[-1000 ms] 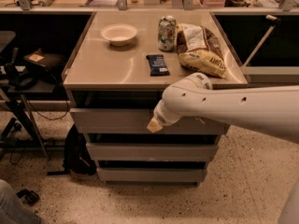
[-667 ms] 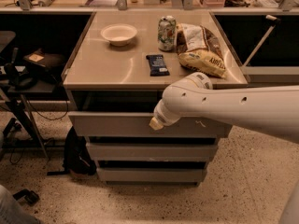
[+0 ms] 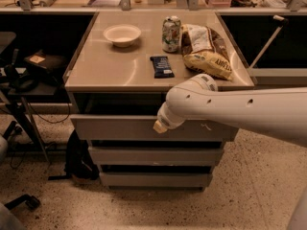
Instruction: Open top drawer
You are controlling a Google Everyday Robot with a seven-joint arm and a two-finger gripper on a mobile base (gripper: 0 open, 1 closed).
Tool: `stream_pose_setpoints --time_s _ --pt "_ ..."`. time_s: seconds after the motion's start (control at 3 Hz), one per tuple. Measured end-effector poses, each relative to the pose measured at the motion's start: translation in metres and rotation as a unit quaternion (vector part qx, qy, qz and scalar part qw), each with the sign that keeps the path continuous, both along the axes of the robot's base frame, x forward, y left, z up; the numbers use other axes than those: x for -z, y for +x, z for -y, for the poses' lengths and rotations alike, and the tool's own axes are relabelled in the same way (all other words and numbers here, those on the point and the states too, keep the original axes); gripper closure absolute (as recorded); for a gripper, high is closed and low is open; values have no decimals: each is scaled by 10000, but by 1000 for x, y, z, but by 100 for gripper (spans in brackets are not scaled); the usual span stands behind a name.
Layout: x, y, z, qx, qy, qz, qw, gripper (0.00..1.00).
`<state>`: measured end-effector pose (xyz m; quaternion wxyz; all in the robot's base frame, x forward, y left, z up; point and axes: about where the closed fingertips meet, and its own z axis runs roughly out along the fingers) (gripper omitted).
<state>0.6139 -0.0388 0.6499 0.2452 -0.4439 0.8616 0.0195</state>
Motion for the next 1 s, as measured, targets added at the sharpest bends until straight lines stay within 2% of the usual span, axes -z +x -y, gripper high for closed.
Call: stream_pose_setpoints --time_s 0.33,0.67,1.0 --pt "-3 -24 3 47 -86 84 9999 100" --pt "-6 -25 4 46 -86 84 9999 100" --pt "-12 -30 -16 -155 -53 216 9996 100"
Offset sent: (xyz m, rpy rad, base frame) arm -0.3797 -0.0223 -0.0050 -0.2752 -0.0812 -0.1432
